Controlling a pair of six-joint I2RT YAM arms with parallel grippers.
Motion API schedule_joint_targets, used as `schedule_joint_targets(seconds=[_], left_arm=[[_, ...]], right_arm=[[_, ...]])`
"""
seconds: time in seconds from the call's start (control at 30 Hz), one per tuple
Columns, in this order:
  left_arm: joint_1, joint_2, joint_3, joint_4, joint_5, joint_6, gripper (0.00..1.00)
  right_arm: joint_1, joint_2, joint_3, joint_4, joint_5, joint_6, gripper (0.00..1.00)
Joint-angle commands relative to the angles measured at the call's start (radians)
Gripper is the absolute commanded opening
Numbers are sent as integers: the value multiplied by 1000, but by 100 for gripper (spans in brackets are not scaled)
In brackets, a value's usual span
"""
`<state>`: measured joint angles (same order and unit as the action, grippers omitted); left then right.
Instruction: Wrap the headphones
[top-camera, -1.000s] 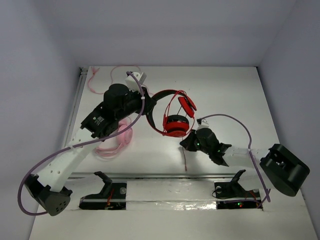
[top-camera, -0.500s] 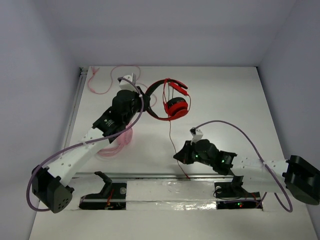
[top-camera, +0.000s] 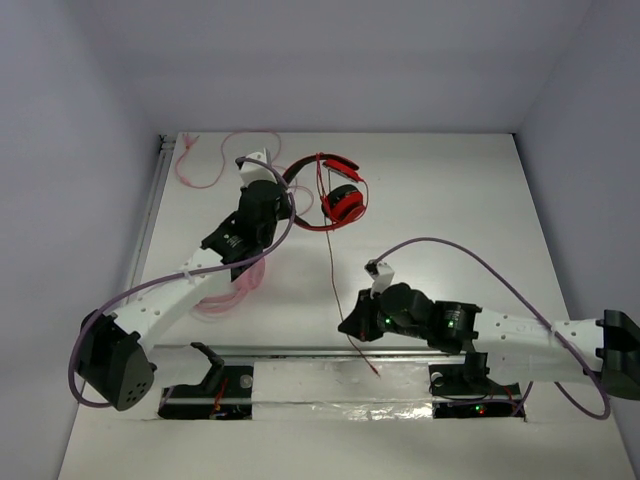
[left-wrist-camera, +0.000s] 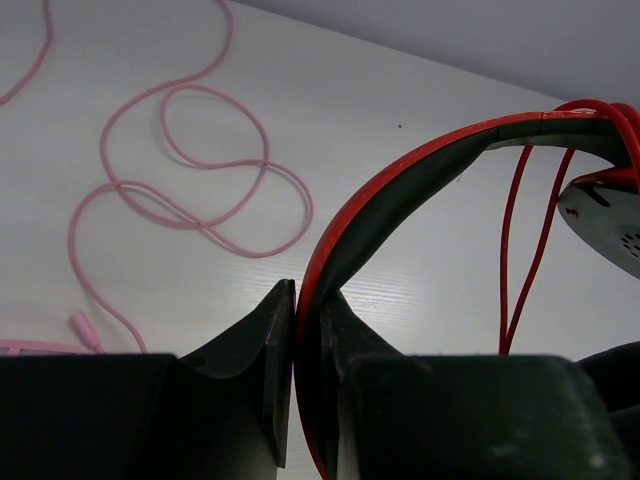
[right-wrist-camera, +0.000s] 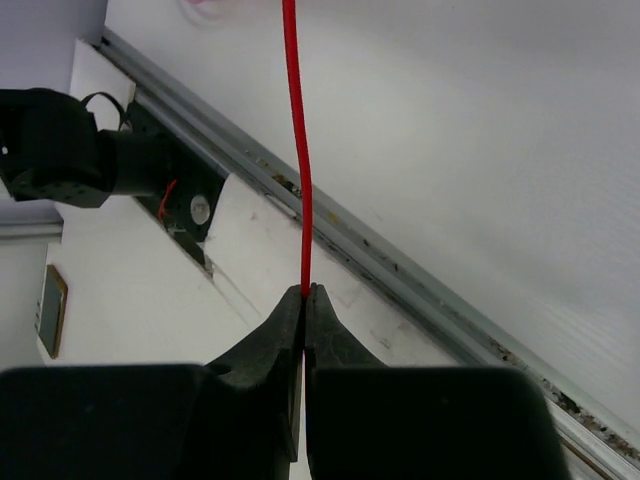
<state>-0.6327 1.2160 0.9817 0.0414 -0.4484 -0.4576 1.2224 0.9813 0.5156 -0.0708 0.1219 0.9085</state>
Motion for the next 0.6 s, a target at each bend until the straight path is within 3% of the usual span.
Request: schedule_joint_targets(seconds=[0.0,0.33,0.57], left_arm=[[4,-1,-18,140,-79,-9,0],[-87,27,-150,58,-194,-3,0],[-199,16,-204,-89,-204,-29,0]], right_arm=[[26,-1,89,-124,-19,-17,0],[48,56,402,-549,87,-187,0],[48,118,558,-668,237,-298,0]])
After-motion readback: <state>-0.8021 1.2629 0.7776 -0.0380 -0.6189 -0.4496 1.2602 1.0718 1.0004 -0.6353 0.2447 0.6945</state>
